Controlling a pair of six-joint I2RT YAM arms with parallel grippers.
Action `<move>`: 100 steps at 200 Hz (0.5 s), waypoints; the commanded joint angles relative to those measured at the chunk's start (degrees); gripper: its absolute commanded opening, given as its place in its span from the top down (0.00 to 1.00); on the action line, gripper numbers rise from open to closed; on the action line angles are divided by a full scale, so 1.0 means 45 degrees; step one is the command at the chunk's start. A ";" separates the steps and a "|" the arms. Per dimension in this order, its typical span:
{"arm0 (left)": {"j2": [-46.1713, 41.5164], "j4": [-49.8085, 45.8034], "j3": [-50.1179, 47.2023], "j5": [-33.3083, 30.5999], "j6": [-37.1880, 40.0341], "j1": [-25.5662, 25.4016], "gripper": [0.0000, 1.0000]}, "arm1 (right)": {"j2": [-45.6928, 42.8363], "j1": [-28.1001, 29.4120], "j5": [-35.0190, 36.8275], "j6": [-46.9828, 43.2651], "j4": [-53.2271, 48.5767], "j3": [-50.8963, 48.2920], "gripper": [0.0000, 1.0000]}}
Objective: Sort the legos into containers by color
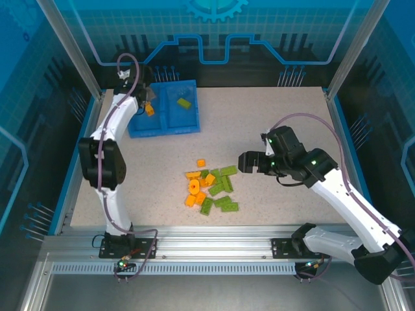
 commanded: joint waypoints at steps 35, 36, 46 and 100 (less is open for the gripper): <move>0.2819 -0.1527 0.2791 0.0117 0.0446 0.0461 0.56 | -0.0948 -0.0104 0.0352 0.0432 -0.0808 0.0033 0.00; 0.2825 -0.1541 0.2790 0.0124 0.0438 0.0472 0.56 | -0.0972 -0.0104 0.0344 0.0455 -0.0807 0.0020 0.00; 0.2940 -0.1645 0.2791 0.0197 0.0439 0.0503 0.53 | -0.1117 -0.0107 0.0340 0.0529 -0.0725 -0.0053 0.00; 0.0956 -0.1273 0.1300 0.0899 0.0212 0.0505 0.41 | -0.0687 -0.0105 0.0279 0.0600 -0.0165 -0.0276 0.00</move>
